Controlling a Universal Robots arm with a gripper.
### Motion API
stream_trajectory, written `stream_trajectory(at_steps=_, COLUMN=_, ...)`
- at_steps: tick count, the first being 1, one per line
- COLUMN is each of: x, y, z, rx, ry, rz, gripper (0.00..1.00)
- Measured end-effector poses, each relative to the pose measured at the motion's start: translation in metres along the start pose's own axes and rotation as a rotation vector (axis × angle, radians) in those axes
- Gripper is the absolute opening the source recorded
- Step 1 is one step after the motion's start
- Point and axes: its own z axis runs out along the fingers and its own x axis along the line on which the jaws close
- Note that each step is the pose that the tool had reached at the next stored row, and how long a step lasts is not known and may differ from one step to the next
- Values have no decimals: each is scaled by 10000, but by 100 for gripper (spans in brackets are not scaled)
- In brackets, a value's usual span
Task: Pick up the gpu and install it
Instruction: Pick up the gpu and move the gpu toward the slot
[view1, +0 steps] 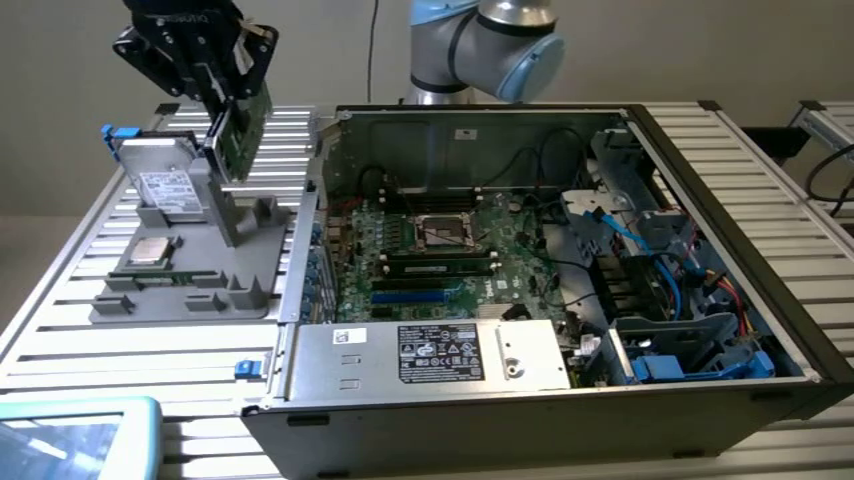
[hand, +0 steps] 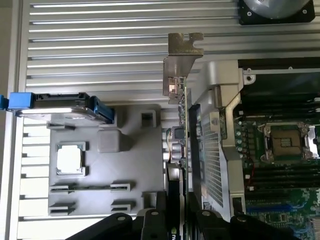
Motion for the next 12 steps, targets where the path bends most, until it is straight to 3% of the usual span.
stream_trajectory(at_steps=7, x=-206, y=35, z=-178, rx=1, ry=161, rz=22, gripper=27)
stream_trajectory(at_steps=12, x=-343, y=50, z=-230, rx=1, ry=345, rz=46, gripper=27)
